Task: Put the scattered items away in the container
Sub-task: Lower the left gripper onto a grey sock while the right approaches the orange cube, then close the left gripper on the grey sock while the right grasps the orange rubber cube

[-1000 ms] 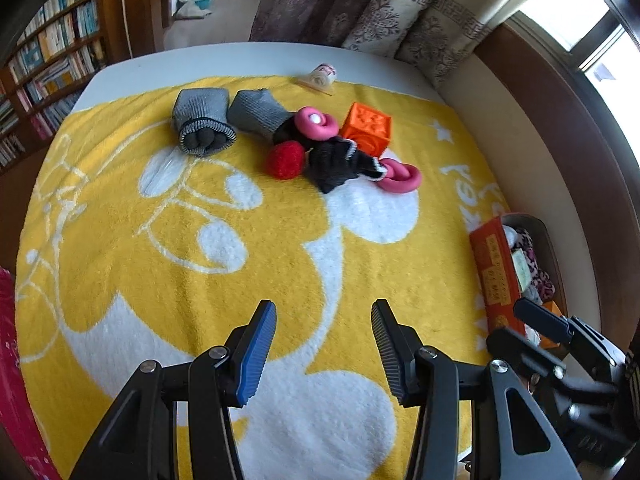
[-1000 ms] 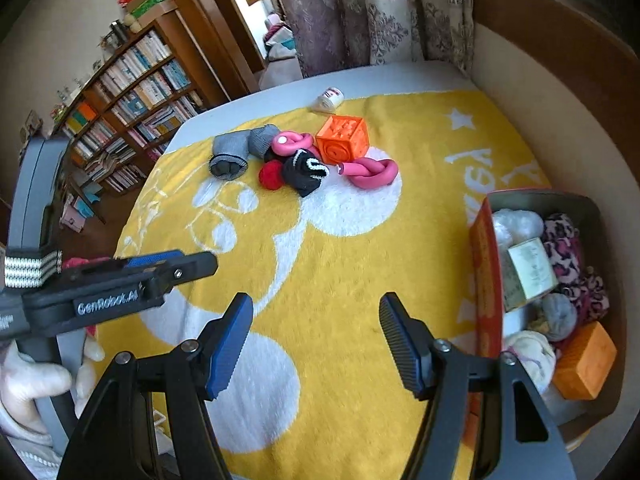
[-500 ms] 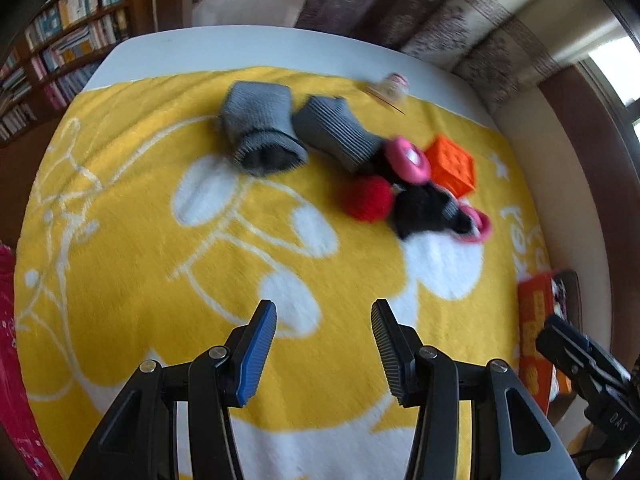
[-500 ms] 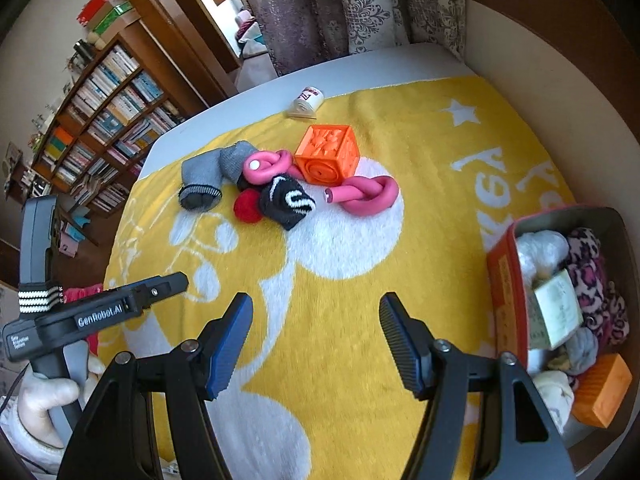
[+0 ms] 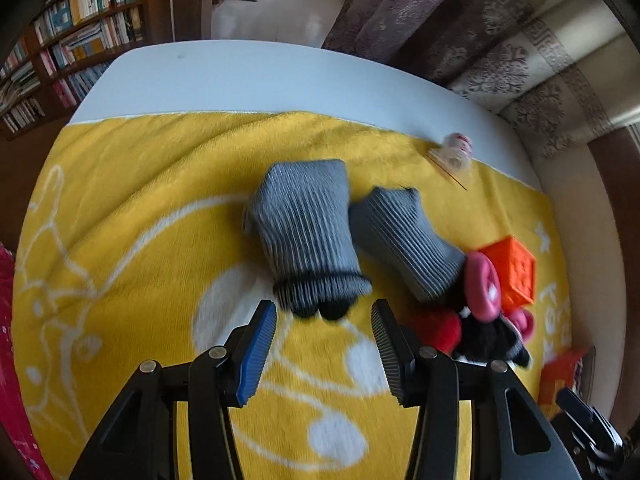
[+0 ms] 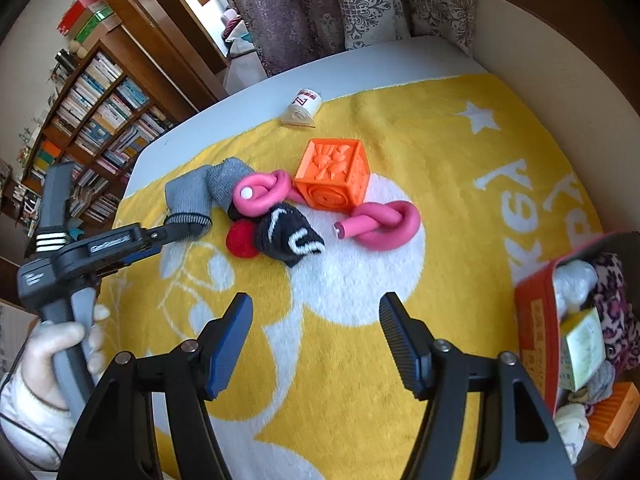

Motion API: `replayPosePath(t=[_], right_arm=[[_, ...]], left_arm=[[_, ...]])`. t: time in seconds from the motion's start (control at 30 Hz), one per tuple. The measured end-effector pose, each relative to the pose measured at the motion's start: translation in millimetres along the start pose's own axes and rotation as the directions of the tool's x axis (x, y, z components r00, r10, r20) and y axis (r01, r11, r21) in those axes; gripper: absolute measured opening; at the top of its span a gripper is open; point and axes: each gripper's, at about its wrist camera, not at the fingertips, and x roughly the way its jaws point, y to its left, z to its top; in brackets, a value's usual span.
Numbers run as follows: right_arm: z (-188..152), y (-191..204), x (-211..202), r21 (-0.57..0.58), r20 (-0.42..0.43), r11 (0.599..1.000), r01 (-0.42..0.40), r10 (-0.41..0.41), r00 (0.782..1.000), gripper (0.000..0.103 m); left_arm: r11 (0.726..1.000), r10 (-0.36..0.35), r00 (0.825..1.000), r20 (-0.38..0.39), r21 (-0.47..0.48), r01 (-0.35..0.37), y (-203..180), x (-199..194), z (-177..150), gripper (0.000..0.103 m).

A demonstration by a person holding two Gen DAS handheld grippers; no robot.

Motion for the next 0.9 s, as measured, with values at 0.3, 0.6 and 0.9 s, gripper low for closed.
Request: replayPosePath(t=[0.3, 0.6, 0.9], right_arm=[[16.2, -0.9, 15.8, 0.015, -0.006, 1.000, 0.026, -0.026, 1.000, 0.070], [28.1, 1.6, 25.0, 0.013, -0.003, 0.999, 0.049, -0.049, 0.999, 0.070], [51.2, -0.4, 31.5, 0.033, 0.027, 0.997, 0.064, -0.065, 0.998, 0.070]], left_arm=[[1.000, 0.004, 1.000, -0.025, 0.014, -0.004, 3.5, 35.6, 26.9, 0.066], [0.999, -0.019, 1.000, -0.010, -0.031, 0.019, 14.4, 42.8, 40.1, 0.066], [1.000, -0.029, 1.000, 0.009, 0.012, 0.029, 22.5, 42.0, 44.0, 0.050]])
